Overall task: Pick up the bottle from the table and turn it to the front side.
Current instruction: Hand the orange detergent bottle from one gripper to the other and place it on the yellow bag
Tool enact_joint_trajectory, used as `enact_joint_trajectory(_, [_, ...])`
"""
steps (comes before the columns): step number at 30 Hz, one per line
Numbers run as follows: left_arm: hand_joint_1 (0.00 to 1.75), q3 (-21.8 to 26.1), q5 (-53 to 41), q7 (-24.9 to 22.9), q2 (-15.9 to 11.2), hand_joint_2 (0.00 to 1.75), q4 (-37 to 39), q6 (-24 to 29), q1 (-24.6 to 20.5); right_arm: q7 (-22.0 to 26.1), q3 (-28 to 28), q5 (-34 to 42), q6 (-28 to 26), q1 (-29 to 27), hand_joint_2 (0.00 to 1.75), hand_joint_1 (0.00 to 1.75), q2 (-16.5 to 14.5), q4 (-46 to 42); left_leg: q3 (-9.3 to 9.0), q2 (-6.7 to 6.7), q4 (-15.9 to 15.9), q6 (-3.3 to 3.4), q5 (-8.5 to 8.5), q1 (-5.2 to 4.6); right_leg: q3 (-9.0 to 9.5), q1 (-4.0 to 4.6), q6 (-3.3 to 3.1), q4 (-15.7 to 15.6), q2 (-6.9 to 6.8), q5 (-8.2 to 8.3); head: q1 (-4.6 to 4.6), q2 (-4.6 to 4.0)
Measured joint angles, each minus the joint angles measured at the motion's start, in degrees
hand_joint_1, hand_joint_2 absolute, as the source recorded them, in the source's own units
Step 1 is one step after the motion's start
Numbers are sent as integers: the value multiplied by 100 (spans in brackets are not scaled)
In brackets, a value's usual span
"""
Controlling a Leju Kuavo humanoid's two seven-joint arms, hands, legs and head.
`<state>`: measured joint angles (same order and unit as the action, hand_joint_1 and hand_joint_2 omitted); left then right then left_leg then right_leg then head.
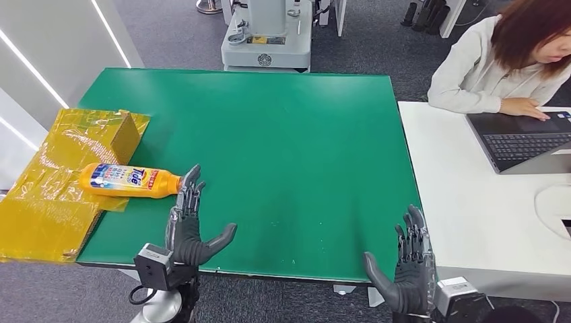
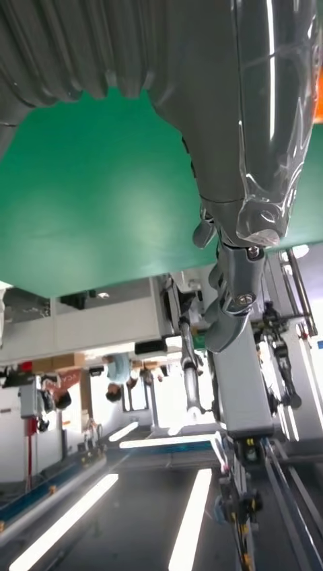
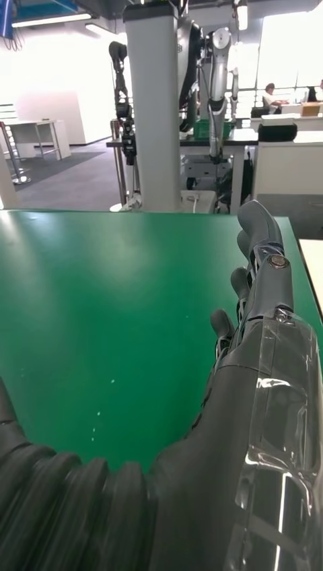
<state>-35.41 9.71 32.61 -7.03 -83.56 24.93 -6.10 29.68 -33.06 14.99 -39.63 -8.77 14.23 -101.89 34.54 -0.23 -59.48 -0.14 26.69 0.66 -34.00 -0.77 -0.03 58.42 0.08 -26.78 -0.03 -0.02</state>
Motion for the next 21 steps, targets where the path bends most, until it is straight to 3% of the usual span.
enact_joint_trajectory(15, [0,47,-136,-304,-128,175,-83,-296,119,-124,-70,-78,104,-28,175,0,-2,-42,1,-1,1,0,0,0,2,0,0,1,-1,0,1,0])
enact_joint_trajectory(21, [0,225,-205,-304,-217,175,-179,-328,302,-262,-103,-239,449,26,175,0,-76,-8,0,0,3,0,0,0,1,0,0,1,0,0,1,0])
